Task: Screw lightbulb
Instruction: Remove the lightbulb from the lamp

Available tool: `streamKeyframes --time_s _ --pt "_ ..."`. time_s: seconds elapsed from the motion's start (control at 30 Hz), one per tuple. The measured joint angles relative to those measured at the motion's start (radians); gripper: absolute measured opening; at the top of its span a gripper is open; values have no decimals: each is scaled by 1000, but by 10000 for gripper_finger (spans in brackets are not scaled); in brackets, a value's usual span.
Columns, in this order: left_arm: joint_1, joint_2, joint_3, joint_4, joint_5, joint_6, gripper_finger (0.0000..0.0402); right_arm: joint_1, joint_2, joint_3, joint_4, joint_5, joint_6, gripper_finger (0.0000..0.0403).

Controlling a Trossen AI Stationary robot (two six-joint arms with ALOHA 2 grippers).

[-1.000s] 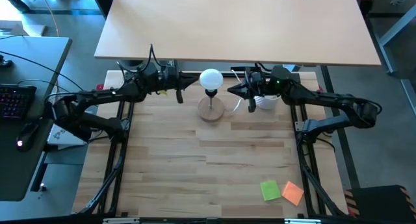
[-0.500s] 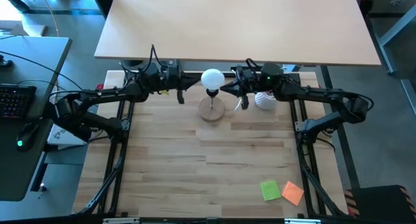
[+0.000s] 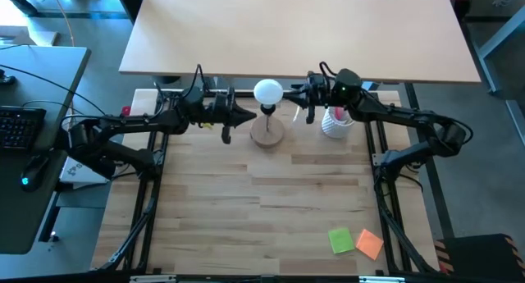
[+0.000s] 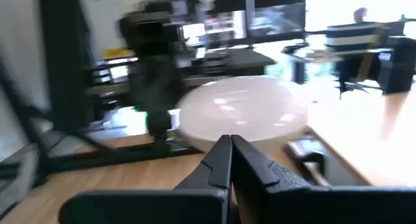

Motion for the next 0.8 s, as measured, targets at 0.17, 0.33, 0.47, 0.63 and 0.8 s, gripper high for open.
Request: streamKeyframes --time_s 0.17,0.33,0.47,0.63,0.8 --pt "-12 -47 0 -90 -59 23 0 -21 -9 0 -12 155 7 0" --pt "46 -93 0 -169 -288 78 0 -16 -34 0 -27 118 -17 0" --pt "158 -78 2 -103 -238 31 0 0 -33 -1 -28 18 -42 0" --pt "259 0 3 3 -105 -74 0 23 -31 -1 -27 8 -64 0" --pt "264 131 96 50 -4 -112 0 26 -31 -1 -27 8 -66 0"
